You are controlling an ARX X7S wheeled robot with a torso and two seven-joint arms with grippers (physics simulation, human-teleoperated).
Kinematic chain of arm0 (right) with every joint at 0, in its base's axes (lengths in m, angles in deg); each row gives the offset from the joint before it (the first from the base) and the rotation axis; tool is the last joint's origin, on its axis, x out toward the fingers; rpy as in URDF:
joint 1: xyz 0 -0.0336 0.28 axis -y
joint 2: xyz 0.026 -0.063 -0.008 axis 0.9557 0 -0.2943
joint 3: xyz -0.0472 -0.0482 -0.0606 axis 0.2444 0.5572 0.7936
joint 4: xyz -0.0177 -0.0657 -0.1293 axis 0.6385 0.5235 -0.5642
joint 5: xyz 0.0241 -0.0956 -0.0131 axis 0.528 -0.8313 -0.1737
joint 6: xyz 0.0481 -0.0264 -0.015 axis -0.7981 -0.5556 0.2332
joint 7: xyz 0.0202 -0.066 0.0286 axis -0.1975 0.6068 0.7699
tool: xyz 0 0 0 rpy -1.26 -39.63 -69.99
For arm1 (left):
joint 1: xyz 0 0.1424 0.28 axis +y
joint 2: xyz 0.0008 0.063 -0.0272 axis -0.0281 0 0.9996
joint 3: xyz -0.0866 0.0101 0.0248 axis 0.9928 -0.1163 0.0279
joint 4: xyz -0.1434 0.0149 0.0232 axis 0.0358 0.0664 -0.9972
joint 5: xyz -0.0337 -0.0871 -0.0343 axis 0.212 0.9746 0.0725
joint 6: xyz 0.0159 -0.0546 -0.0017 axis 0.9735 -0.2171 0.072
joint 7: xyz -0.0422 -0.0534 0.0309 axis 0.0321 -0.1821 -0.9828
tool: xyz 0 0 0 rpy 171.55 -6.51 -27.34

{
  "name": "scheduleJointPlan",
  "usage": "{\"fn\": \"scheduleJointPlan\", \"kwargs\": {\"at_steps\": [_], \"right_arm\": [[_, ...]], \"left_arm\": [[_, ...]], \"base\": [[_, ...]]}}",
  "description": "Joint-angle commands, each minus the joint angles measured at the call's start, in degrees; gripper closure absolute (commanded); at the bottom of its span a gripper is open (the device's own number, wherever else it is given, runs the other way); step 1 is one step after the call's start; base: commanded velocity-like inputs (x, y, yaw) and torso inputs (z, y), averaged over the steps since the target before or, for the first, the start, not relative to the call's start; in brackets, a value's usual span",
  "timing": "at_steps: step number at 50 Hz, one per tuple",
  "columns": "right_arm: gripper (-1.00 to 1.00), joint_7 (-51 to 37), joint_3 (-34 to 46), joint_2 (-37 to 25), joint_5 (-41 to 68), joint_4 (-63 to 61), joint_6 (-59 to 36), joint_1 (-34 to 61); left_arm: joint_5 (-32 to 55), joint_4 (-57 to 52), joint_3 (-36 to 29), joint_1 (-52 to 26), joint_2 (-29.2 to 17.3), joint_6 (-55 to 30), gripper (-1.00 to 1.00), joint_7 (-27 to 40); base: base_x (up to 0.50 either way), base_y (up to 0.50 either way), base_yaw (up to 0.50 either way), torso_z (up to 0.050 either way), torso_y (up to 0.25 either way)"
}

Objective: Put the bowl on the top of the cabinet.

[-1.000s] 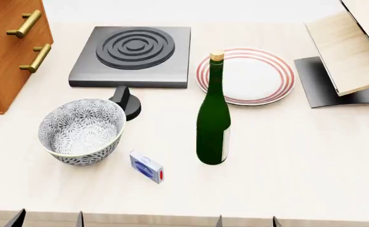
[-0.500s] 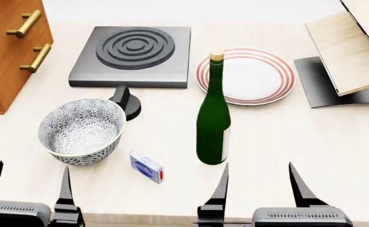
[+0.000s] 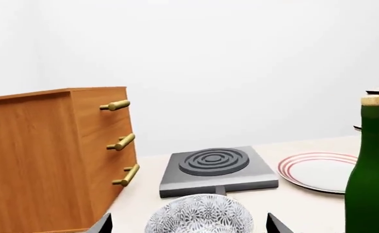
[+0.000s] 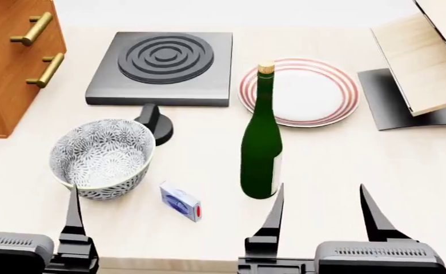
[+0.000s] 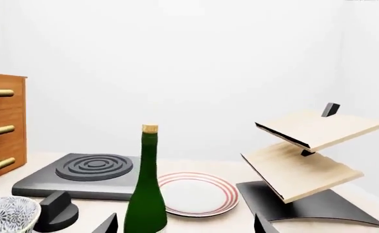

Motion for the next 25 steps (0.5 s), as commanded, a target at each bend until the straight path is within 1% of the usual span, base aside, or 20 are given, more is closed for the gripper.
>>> {"fn": "scheduleJointPlan", "kwargs": {"at_steps": [1,7,20,22,25], "right_arm": [[-1.00,-1.32,0.81,-0.16,-0.34,2.10,0.56,0.69],[-1.00,-1.50,0.84,-0.39,0.26,2.14,0.90,0.58],[-1.00,-2.27,1.36,-0.78,0.82,2.03,0.68,0.80],[-1.00,-2.39,1.41,-0.81,0.92,2.16,0.67,0.85],[-1.00,-2.54,1.68,-0.92,0.90,2.45,0.88,0.76]], "left_arm": [[0.43,-0.06,-0.24,-0.02,-0.59,-0.22,-1.00,0.69],[0.88,0.65,-0.41,-0.21,-0.73,0.10,-1.00,0.86],[1.57,0.22,-0.59,-0.23,-1.21,-0.14,-1.00,1.45],[1.60,0.36,-0.68,-0.20,-1.29,0.06,-1.00,1.55],[1.78,0.08,-0.68,-0.15,-1.44,-0.09,-1.00,1.65]], "base": [[0.00,0.50,0.00,0.000,0.000],[0.00,0.45,0.00,0.000,0.000],[0.00,0.02,0.00,0.000,0.000],[0.00,0.29,0.00,0.000,0.000],[0.00,0.50,0.00,0.000,0.000]]}}
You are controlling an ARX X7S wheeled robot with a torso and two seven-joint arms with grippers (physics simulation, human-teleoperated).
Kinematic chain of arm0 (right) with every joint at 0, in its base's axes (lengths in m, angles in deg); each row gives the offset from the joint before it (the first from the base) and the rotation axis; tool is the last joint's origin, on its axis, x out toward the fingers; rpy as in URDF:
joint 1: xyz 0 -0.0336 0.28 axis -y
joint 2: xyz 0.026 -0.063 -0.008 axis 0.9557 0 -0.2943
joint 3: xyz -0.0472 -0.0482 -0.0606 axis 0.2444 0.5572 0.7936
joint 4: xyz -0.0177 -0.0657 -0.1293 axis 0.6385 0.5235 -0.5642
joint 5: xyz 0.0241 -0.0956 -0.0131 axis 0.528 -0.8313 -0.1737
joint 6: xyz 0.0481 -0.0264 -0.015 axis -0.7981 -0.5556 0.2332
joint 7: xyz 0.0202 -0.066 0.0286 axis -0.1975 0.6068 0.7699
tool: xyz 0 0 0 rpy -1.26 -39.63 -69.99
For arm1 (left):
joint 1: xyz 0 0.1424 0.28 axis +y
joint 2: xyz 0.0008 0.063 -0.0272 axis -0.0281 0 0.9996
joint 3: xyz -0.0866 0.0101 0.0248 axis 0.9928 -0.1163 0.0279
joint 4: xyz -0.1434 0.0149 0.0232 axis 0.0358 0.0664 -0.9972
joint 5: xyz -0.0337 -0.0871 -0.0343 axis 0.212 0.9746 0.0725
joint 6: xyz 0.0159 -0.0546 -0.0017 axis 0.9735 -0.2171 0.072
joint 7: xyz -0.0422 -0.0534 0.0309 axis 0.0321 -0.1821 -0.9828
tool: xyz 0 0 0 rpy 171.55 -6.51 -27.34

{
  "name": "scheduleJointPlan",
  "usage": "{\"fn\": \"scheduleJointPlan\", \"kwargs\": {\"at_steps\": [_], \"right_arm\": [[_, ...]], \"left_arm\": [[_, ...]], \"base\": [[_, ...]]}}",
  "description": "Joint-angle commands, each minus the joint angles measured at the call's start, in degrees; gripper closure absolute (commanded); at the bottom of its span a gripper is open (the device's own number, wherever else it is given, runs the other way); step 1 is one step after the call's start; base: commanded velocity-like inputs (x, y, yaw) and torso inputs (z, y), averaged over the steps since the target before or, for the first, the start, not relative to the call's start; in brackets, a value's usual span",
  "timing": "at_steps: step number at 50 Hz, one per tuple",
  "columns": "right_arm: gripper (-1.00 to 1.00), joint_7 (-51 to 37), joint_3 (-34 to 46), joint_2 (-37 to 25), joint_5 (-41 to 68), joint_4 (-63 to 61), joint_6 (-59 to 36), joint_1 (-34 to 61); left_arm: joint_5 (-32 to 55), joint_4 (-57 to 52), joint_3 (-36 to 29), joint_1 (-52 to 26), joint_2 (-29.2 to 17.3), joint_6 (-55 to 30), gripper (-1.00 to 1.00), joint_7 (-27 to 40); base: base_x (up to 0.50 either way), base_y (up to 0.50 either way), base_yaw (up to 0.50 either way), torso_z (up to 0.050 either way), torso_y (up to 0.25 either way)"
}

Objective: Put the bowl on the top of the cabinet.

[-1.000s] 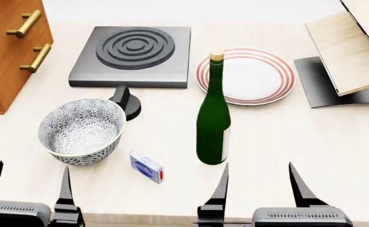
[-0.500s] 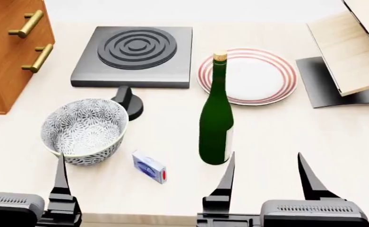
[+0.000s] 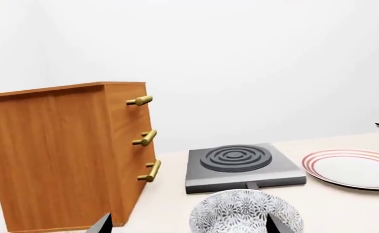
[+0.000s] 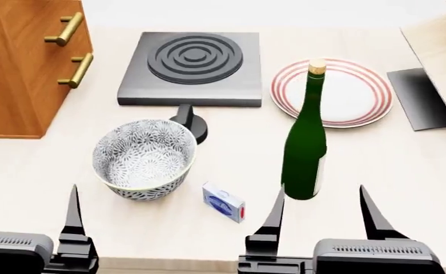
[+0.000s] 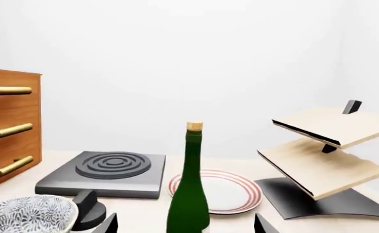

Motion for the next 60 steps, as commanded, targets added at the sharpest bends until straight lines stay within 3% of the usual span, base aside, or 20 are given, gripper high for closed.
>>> {"fn": "scheduleJointPlan", "kwargs": {"at_steps": [1,37,45,60], "right_arm": [[-1.00,-0.65,0.64,-0.27,0.37,0.55,0.32,0.03],[-1.00,-2.47,1.98,-1.48,1.31,0.36,0.32,0.24],[-1.00,-2.77,2.05,-1.68,1.79,0.00,0.40,0.14],[-1.00,-2.73,2.11,-2.05,3.07,1.11,2.09,-0.07]], "left_arm": [[0.42,-0.07,-0.14,0.06,-0.54,0.13,-1.00,0.57],[1.66,-0.27,-0.75,0.02,-1.74,0.13,-1.00,2.14],[2.03,-0.09,-0.83,-0.07,-1.92,0.26,-1.00,2.40],[2.31,0.87,-1.30,-0.10,-2.26,0.96,-1.00,2.95]], "base": [[0.00,0.50,0.00,0.000,0.000],[0.00,0.15,0.00,0.000,0.000],[0.00,0.44,0.00,0.000,0.000],[0.00,0.01,0.00,0.000,0.000]]}}
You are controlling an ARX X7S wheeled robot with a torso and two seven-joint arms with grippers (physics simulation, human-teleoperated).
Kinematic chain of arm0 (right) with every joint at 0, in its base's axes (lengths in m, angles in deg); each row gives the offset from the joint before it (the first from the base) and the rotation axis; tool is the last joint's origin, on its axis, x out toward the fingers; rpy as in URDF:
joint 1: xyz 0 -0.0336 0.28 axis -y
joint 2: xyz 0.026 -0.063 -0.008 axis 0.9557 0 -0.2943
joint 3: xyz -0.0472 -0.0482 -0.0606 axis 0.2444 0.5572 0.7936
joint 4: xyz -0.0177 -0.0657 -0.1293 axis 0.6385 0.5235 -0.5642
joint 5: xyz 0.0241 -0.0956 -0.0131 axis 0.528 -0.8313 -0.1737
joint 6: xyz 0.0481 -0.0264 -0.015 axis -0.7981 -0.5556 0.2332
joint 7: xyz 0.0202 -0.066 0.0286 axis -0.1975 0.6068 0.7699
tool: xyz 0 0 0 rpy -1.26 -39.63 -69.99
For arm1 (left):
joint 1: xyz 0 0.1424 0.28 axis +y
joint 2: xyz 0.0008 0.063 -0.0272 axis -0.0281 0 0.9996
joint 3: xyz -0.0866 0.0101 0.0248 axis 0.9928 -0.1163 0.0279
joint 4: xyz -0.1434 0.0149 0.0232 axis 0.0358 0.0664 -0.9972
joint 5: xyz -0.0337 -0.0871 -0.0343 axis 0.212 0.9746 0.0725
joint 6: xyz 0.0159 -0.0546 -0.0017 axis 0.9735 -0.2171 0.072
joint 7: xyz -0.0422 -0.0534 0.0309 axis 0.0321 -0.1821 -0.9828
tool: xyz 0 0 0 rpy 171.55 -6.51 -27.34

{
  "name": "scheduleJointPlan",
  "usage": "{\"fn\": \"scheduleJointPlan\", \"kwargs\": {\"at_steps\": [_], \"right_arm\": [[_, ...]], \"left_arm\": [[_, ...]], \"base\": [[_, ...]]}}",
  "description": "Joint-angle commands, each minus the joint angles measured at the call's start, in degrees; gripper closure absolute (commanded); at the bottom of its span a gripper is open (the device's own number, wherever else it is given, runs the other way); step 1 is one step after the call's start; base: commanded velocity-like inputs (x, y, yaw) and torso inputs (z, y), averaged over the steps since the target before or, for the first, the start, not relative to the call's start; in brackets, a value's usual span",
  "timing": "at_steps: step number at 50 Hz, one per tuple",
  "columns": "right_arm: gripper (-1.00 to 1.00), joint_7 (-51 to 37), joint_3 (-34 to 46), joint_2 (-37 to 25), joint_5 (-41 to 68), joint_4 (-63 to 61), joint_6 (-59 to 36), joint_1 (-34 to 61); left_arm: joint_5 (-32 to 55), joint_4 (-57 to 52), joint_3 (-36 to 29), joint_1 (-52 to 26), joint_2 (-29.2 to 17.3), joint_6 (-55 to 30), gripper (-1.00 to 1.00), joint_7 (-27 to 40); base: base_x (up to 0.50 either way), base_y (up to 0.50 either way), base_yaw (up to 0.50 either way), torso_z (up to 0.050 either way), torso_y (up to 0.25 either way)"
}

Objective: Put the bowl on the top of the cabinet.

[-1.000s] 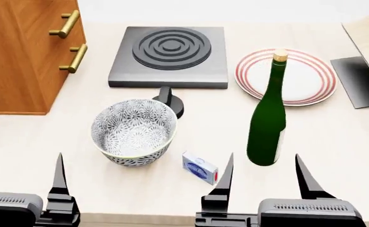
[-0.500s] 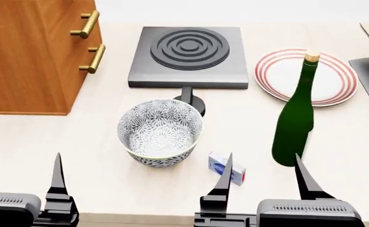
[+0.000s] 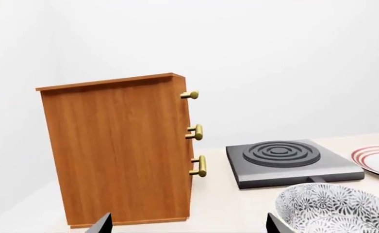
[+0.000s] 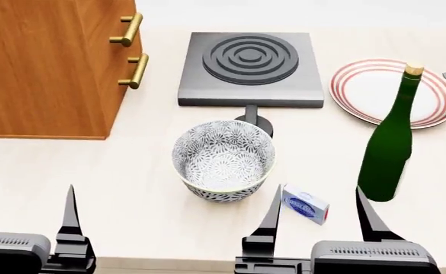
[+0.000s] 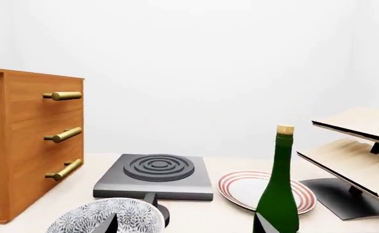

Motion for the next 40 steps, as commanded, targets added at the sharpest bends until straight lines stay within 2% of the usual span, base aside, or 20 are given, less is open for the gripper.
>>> {"fn": "scheduleJointPlan", "kwargs": {"at_steps": [1,7,16,30,40], "right_arm": [[-1.00,-0.26,0.08,-0.31,0.74,0.47,0.45,0.02],[-1.00,-0.57,0.36,-0.47,0.78,0.76,-0.08,0.36],[-1.00,-0.99,0.66,-0.72,0.86,0.58,0.14,0.23],[-1.00,-1.79,0.93,-1.11,1.18,-0.22,-0.74,0.40],[-1.00,-2.00,1.41,-1.38,1.28,0.19,-0.37,0.45]], "left_arm": [[0.31,0.46,-0.27,-0.04,-0.27,0.34,-1.00,0.42],[0.50,0.28,-0.31,0.03,-0.39,0.34,-1.00,0.63],[0.78,-0.12,-0.39,0.14,-0.71,0.21,-1.00,0.96],[1.30,-0.57,-0.50,0.34,-1.19,0.31,-1.00,1.33],[1.52,-0.36,-0.69,0.32,-1.37,0.45,-1.00,1.70]], "base": [[0.00,0.00,0.00,0.000,0.000],[0.00,0.03,0.00,0.000,0.000],[0.00,0.49,0.00,0.000,0.000],[0.00,0.02,0.00,0.000,0.000],[0.00,0.47,0.00,0.000,0.000]]}}
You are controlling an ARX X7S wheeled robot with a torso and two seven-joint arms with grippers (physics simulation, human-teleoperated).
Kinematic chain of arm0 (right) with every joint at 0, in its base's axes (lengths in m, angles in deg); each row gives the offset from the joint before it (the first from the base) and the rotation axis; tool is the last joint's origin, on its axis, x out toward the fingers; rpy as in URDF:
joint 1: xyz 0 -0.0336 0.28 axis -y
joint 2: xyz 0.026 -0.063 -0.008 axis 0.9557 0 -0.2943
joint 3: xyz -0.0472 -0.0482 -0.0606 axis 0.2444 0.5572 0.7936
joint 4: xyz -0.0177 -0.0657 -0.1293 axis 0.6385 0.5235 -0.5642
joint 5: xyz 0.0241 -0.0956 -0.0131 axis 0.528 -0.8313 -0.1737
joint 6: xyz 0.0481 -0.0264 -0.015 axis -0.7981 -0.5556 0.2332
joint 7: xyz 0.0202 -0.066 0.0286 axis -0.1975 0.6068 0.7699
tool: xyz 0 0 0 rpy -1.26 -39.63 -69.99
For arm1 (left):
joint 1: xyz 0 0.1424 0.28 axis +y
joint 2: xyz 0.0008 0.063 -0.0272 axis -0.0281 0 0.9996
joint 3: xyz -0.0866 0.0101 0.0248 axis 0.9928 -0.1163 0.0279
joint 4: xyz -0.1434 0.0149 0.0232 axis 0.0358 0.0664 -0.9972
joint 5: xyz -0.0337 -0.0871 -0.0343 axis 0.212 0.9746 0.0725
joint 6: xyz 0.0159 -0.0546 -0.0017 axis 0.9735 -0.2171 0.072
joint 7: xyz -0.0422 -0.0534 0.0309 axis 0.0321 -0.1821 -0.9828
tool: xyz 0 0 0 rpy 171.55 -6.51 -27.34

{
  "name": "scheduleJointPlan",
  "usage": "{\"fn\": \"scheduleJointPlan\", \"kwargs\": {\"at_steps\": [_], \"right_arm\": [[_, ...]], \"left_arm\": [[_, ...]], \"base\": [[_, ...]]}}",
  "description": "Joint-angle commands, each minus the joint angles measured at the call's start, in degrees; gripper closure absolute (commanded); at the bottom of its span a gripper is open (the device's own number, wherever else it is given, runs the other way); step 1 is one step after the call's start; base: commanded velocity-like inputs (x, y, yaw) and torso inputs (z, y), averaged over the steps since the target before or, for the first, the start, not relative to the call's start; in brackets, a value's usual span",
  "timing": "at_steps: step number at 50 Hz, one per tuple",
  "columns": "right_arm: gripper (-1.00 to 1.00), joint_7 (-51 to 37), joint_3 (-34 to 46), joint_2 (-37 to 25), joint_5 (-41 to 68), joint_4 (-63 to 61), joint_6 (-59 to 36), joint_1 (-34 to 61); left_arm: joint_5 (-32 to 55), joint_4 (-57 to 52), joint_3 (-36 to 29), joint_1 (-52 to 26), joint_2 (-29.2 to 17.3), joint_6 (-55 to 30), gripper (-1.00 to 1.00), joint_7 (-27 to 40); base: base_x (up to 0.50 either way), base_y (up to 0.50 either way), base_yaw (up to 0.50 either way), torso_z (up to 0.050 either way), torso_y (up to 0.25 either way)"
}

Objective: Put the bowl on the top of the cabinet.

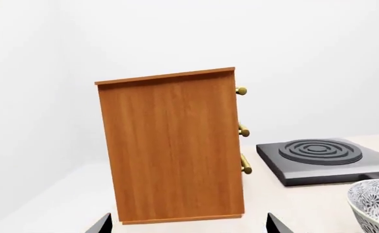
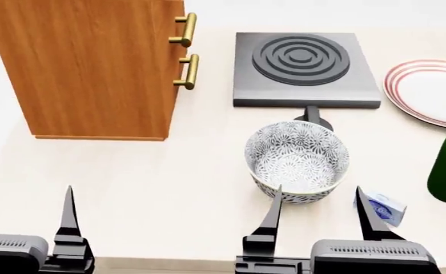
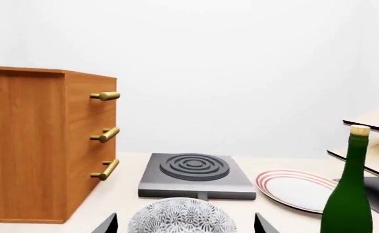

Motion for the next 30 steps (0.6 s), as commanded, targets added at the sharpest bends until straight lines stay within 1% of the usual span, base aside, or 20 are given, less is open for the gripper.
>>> {"fn": "scheduleJointPlan", "kwargs": {"at_steps": [1,11,20,27,30], "right_arm": [[-1.00,-0.33,0.30,-0.20,0.36,0.28,0.46,0.06],[-1.00,-0.65,0.21,-0.24,1.19,0.41,0.15,0.30],[-1.00,-0.90,0.64,-0.52,1.18,0.40,0.42,0.26],[-1.00,-0.91,0.96,-0.75,1.39,0.35,0.68,0.16],[-1.00,-0.88,0.48,-0.74,2.03,0.38,1.93,-0.27]], "left_arm": [[0.28,0.09,-0.11,0.02,-0.32,0.13,-1.00,0.41],[0.66,0.06,-0.10,0.16,-0.59,0.31,-1.00,0.69],[1.00,-0.34,-0.07,0.25,-0.86,0.14,-1.00,1.06],[1.22,-0.15,-0.17,0.27,-1.06,0.39,-1.00,1.26],[1.84,0.25,0.43,0.45,-1.12,0.90,-1.00,1.28]], "base": [[0.00,0.03,0.00,0.000,0.000],[0.00,0.01,0.00,0.000,0.000],[0.00,0.43,0.00,0.000,0.000],[0.00,0.08,0.00,0.000,0.000],[0.00,0.38,0.00,0.000,0.000]]}}
